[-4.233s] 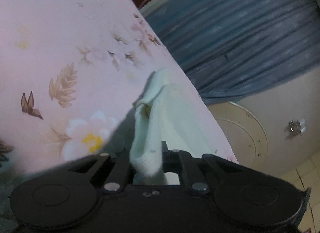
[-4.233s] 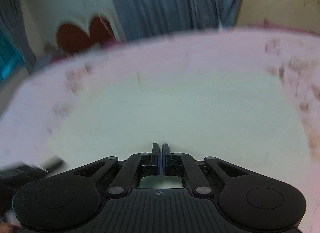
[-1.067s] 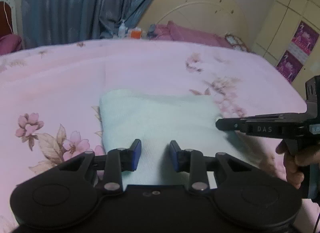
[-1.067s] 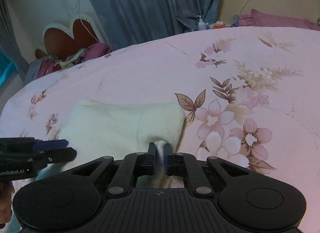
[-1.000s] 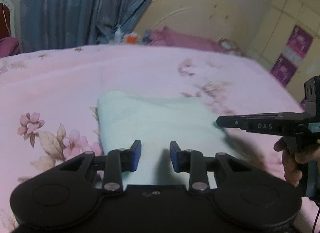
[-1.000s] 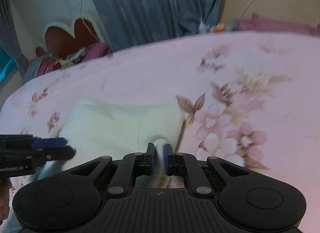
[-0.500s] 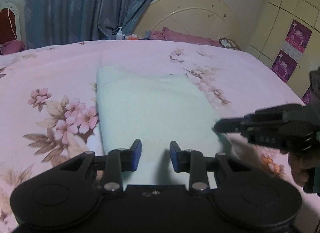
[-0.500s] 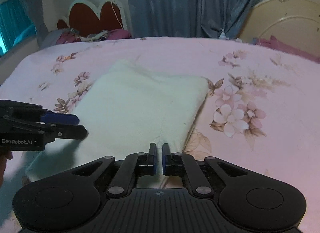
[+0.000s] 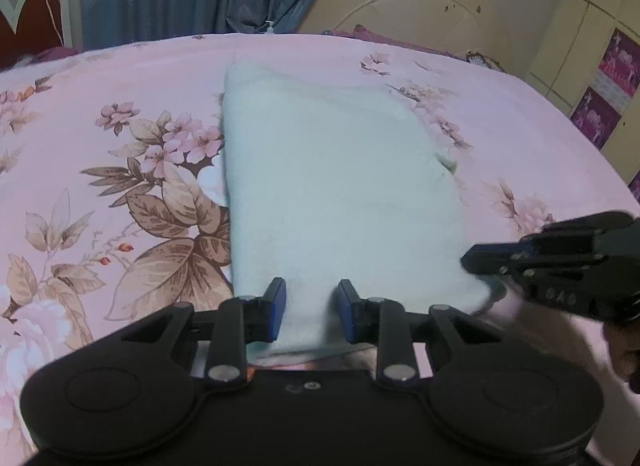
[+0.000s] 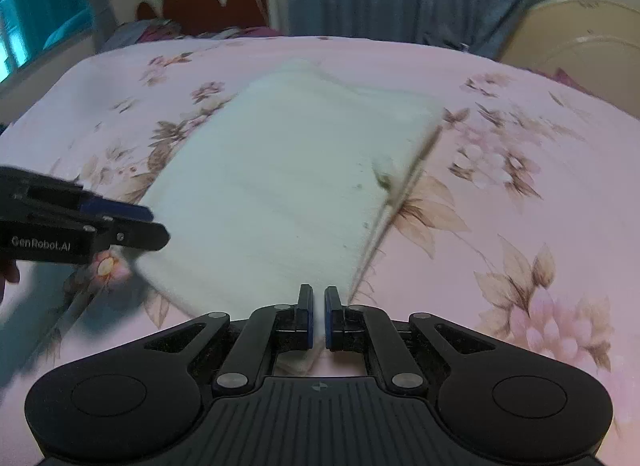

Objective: Fold small clothes

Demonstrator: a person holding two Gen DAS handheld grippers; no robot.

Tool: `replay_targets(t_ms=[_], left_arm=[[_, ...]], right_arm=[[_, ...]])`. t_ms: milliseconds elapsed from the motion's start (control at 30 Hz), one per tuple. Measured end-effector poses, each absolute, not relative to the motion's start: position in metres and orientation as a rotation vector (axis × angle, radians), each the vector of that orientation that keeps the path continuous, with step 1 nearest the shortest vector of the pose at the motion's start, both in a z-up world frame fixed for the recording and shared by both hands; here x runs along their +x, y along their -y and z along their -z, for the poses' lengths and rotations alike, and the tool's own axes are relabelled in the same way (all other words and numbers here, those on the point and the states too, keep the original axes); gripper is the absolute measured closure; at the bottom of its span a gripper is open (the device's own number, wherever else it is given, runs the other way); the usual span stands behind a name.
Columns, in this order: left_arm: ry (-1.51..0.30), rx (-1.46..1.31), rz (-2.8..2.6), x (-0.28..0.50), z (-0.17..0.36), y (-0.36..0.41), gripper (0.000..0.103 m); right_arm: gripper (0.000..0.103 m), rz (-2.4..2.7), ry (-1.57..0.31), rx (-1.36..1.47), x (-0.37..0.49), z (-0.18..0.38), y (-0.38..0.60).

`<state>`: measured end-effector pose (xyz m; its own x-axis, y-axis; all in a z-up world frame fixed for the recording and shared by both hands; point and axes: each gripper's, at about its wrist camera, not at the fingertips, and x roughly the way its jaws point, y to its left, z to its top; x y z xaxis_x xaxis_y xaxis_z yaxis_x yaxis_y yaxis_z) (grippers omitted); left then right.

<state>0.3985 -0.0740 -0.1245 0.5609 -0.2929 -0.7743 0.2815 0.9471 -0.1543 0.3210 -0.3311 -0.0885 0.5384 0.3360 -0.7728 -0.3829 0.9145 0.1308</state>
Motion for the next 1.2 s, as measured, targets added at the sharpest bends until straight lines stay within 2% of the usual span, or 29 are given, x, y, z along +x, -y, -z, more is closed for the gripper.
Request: replay_targets(t_ms=[167, 267, 733, 833, 900, 933, 967, 1000, 1033, 1100, 1200], left_arm=[[-0.901, 0.011, 0.349, 0.389, 0.124, 0.076, 0.075], [-0.903, 0.017, 0.353, 0.386, 0.124, 0.076, 0.075], [-0.901, 0.027, 0.362, 0.376, 0.127, 0.07, 0.073], [-0.919, 0.037, 0.383, 0.374, 0.125, 0.065, 0.073], [-0.915, 0.025, 0.383, 0.37, 0.115, 0.06, 0.061], [-0.888, 0.025, 0.374, 0.367, 0.11, 0.056, 0.025], [-0.846, 0.028, 0.345, 0.363, 0.105, 0.051, 0.003], [-0.798, 0.029, 0.325, 0.361, 0.102, 0.046, 0.006], [-0.797, 0.017, 0.332, 0.364, 0.101, 0.042, 0.006], [-0.819, -0.025, 0.334, 0.376, 0.101, 0.035, 0.014], [-0.833, -0.064, 0.333, 0.4, 0.105, 0.032, 0.015]], right_arm=[[0.1, -0.459, -0.835, -0.035, 0.302, 0.066, 0.319], [0.1, -0.418, -0.911, -0.099, 0.303, 0.083, 0.306], [0.1, -0.321, -0.89, -0.102, 0.292, 0.09, 0.3], [0.1, -0.31, -0.885, -0.022, 0.294, 0.091, 0.311], [0.1, -0.248, -0.873, 0.034, 0.293, 0.081, 0.321], [0.099, -0.206, -0.839, 0.088, 0.289, 0.073, 0.331], [0.091, -0.197, -0.817, 0.153, 0.287, 0.067, 0.341], [0.046, -0.195, -0.807, 0.228, 0.287, 0.063, 0.352], [0.02, -0.196, -0.787, 0.295, 0.288, 0.061, 0.362], [0.022, -0.192, -0.782, 0.395, 0.297, 0.058, 0.378], [0.039, -0.235, -0.789, 0.502, 0.316, 0.059, 0.39]])
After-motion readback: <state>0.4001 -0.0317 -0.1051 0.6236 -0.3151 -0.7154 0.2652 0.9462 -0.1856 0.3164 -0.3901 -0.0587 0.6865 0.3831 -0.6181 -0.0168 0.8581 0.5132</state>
